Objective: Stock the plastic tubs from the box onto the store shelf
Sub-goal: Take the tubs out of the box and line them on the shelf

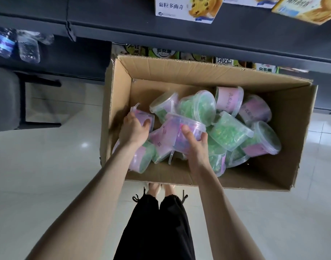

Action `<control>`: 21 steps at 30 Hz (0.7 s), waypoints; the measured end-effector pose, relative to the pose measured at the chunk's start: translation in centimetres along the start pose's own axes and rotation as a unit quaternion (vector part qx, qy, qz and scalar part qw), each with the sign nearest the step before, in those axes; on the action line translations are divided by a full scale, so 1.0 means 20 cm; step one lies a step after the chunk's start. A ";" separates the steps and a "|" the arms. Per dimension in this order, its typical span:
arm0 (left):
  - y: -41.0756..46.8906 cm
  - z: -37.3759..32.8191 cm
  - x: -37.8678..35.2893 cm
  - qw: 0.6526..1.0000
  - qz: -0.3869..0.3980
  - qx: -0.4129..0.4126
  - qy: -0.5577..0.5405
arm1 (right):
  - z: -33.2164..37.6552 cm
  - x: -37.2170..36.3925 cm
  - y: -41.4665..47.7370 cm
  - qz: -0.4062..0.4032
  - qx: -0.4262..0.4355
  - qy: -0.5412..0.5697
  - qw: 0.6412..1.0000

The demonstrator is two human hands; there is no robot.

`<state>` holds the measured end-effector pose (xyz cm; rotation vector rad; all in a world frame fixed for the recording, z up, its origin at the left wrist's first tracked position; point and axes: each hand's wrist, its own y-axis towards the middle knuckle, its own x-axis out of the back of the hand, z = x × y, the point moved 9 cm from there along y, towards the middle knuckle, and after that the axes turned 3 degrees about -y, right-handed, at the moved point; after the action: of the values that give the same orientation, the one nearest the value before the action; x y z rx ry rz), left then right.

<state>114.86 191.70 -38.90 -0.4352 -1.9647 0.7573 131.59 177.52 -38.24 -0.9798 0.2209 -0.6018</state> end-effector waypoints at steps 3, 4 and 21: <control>0.13 0.05 -0.04 0.995 0.030 0.060 0.071 | -0.03 0.06 0.05 -0.039 -0.009 0.012 0.999; 0.16 0.06 -0.03 0.994 0.013 0.069 0.078 | -0.04 0.07 0.06 -0.050 -0.017 0.021 0.998; -0.85 -0.50 0.67 0.943 -0.103 -0.243 -0.204 | 0.60 0.37 -0.65 0.002 0.118 0.111 0.987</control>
<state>117.16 190.16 -15.24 -0.3700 -2.5521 0.2268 138.04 176.51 -20.24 -0.6830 0.3406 -0.7163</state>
